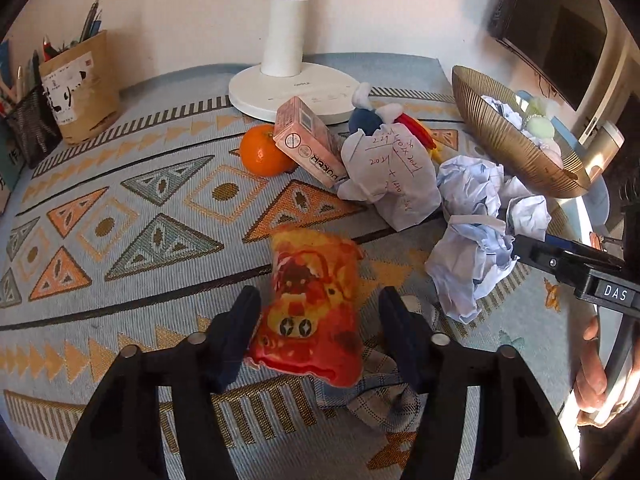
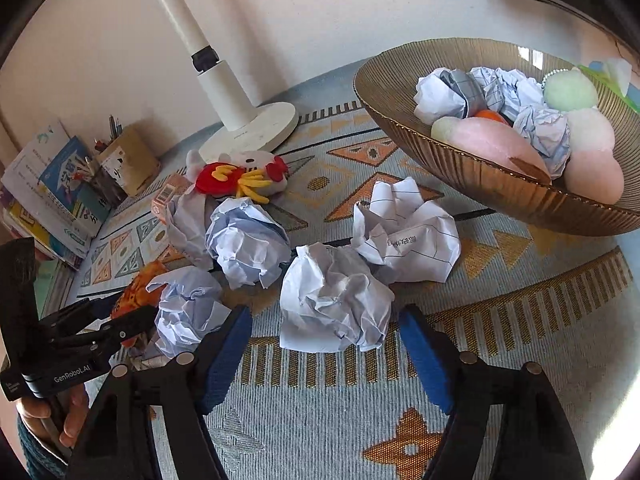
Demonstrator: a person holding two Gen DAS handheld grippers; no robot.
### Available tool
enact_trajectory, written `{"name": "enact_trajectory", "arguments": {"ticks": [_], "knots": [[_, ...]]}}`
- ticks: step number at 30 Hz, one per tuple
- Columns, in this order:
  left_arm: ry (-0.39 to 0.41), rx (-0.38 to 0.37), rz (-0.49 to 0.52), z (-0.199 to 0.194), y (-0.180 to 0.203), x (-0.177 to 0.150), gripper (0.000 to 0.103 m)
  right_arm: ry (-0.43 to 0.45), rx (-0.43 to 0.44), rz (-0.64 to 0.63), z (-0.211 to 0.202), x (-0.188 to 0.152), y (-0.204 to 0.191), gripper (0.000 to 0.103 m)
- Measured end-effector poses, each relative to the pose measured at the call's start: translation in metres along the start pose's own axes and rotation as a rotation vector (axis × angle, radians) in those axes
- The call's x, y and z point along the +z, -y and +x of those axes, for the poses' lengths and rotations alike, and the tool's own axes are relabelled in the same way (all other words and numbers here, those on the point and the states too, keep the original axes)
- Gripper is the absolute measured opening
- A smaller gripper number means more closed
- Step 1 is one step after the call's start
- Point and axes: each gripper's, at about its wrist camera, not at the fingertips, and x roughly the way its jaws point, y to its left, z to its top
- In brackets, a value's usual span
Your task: Organize objects
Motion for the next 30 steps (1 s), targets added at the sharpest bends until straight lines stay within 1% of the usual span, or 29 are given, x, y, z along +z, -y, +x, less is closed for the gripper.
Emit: {"name": "enact_trajectory", "arguments": {"ticks": [1,3,5,8,10,13,15,16,18,20,23,25,27,28,30], "knots": [[0.006,0.008,0.008,0.001,0.001,0.001,0.047,0.001,-0.002,-0.004,0.0,-0.001,-0.001,0.058],[0.018,-0.002,-0.002,0.002,0.0,0.002,0.038,0.013,-0.001,-0.016,-0.002,-0.002,-0.001,0.047],[0.029,-0.003,-0.009,0.0,0.0,0.0,0.036,0.038,0.025,-0.035,-0.008,-0.003,-0.003,0.045],[0.044,0.002,-0.044,-0.007,-0.004,-0.005,0.034,0.107,0.078,-0.076,-0.025,-0.008,-0.007,0.045],[0.072,0.008,-0.075,-0.019,-0.006,-0.009,0.034,0.114,0.096,-0.095,-0.033,-0.014,-0.01,0.045],[0.109,0.003,-0.105,-0.042,-0.006,-0.013,0.034,0.092,0.123,-0.096,-0.041,-0.022,-0.008,0.045],[0.139,0.01,-0.094,-0.057,0.003,-0.01,0.034,0.107,0.135,-0.089,-0.054,-0.023,-0.003,0.045],[0.158,0.008,-0.081,-0.066,0.009,-0.007,0.034,0.13,0.129,-0.086,-0.066,-0.019,0.0,0.045],[0.196,0.0,-0.056,-0.083,0.023,0.003,0.034,0.201,0.115,-0.076,-0.096,-0.007,0.009,0.045],[0.249,-0.025,-0.037,-0.1,0.041,0.021,0.034,0.287,0.079,-0.053,-0.133,0.012,0.022,0.045],[0.34,-0.118,-0.023,-0.122,0.07,0.054,0.034,0.41,0.017,0.012,-0.184,0.04,0.046,0.045],[0.391,-0.173,-0.013,-0.13,0.092,0.078,0.034,0.467,-0.024,0.071,-0.209,0.056,0.064,0.045],[0.435,-0.199,0.006,-0.131,0.116,0.1,0.034,0.482,-0.049,0.122,-0.217,0.068,0.08,0.045],[0.444,-0.21,0.017,-0.126,0.126,0.11,0.034,0.471,-0.064,0.146,-0.213,0.072,0.087,0.045],[0.429,-0.252,0.02,-0.107,0.143,0.128,0.034,0.415,-0.082,0.19,-0.196,0.077,0.101,0.045]]}}
